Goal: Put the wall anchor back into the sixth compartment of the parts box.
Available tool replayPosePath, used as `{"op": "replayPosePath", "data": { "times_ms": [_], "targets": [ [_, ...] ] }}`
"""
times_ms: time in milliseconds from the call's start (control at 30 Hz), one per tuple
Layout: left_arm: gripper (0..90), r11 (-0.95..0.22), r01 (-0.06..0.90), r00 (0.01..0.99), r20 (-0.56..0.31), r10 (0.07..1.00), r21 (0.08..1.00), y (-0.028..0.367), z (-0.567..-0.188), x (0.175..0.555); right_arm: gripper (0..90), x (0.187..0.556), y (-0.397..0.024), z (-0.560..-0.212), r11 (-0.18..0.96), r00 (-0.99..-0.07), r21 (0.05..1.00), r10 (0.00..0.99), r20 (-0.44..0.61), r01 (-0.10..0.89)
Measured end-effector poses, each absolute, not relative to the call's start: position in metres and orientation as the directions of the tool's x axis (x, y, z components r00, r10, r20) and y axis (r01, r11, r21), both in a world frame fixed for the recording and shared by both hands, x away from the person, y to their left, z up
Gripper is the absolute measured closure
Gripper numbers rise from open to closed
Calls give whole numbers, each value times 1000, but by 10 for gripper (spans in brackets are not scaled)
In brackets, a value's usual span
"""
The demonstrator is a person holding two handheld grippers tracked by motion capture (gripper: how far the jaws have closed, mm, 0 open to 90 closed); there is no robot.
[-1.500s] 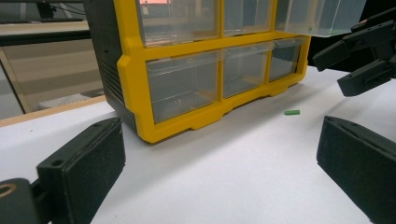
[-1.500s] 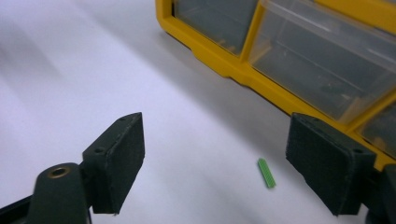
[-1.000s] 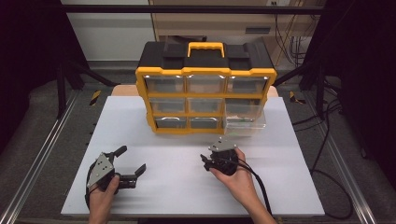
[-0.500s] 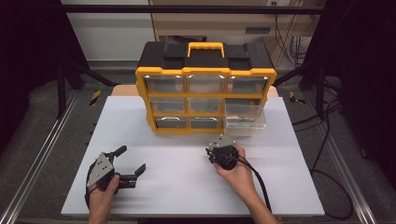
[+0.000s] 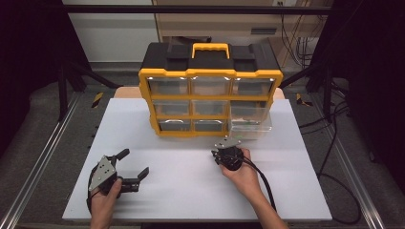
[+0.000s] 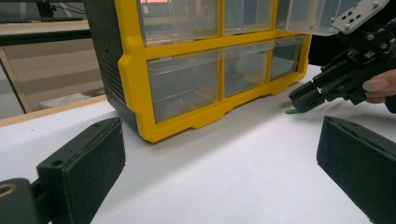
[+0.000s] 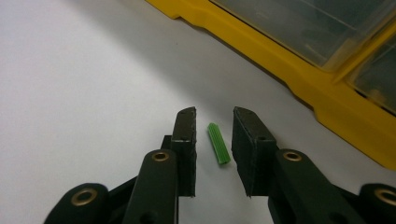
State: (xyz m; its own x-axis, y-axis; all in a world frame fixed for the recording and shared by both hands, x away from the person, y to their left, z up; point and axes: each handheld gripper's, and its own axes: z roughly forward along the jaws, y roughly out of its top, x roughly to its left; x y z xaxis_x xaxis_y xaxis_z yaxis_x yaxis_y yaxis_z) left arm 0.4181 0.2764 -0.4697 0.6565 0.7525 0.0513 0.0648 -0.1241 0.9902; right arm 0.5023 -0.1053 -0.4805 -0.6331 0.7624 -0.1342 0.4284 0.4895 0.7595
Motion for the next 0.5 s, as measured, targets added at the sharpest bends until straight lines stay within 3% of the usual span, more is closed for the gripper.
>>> {"op": "replayPosePath", "data": {
  "times_ms": [500],
  "targets": [
    [10,-127,68,657,52,752,990,276,-470,418,802,509,-108,-487,480,-646,753,757,-96,451]
  ]
}}
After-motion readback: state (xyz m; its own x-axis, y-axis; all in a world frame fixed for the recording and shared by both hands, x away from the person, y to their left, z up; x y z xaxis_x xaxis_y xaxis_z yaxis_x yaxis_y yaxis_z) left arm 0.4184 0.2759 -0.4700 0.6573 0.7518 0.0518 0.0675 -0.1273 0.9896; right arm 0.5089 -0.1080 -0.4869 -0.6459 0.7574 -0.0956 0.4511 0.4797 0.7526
